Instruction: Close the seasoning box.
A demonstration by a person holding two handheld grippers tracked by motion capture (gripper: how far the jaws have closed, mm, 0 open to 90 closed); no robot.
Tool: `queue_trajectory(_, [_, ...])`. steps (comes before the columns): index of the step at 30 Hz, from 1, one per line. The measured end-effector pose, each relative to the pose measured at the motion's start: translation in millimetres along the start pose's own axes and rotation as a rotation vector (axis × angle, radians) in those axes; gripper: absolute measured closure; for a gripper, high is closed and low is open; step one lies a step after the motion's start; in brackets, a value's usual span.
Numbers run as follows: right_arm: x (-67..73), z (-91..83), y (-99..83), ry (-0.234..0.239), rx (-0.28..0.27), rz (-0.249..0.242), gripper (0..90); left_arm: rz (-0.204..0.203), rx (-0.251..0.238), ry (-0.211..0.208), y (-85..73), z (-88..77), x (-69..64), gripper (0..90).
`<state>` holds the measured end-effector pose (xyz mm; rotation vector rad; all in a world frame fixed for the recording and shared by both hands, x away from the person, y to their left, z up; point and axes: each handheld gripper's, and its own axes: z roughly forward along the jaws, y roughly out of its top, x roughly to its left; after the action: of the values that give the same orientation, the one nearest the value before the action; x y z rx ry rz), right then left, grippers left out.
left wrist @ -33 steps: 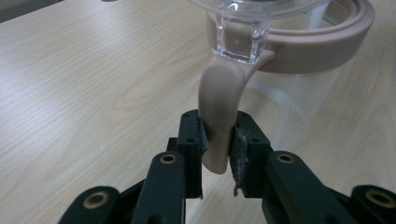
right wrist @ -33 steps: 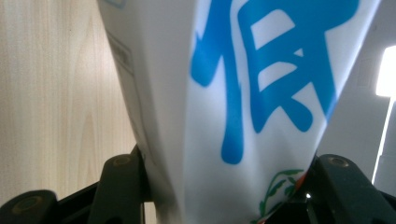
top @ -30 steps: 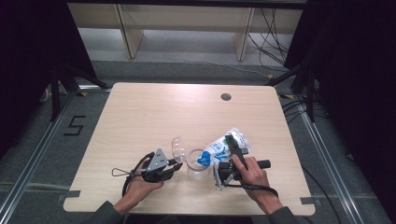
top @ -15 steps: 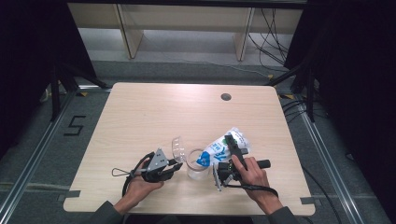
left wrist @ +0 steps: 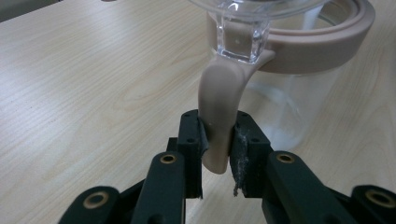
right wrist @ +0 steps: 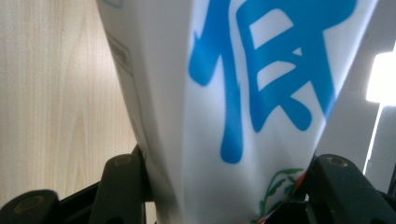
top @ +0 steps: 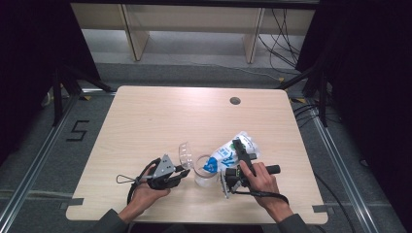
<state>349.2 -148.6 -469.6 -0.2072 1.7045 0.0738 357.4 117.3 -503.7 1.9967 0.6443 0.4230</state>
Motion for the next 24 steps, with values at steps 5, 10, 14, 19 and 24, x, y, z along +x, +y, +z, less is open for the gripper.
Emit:
queue_trajectory(5, [2.2, -1.7, -0.2, 0.015, 0.026, 0.039, 49.1, -0.001, 0.000, 0.002, 0.0, 0.0, -0.3, 74.7])
queue_trajectory(10, [0.2, 0.1, -0.2, -0.005, 0.001, -0.008, 49.1, -0.001, 0.000, 0.002, 0.0, 0.0, -0.2, 74.7])
queue_trajectory(14, [3.2, -3.4, 0.2, 0.018, 0.047, 0.049, 49.3, -0.002, -0.001, 0.003, 0.0, 0.1, -0.4, 74.7])
queue_trajectory(19, [1.1, -1.4, -0.3, 0.003, 0.018, 0.017, 49.4, -0.002, -0.001, 0.003, 0.1, 0.1, -0.4, 74.7])
queue_trajectory(24, [2.7, -3.2, -0.1, 0.015, 0.043, 0.042, 49.4, -0.002, 0.000, 0.003, 0.1, 0.1, -0.5, 74.7])
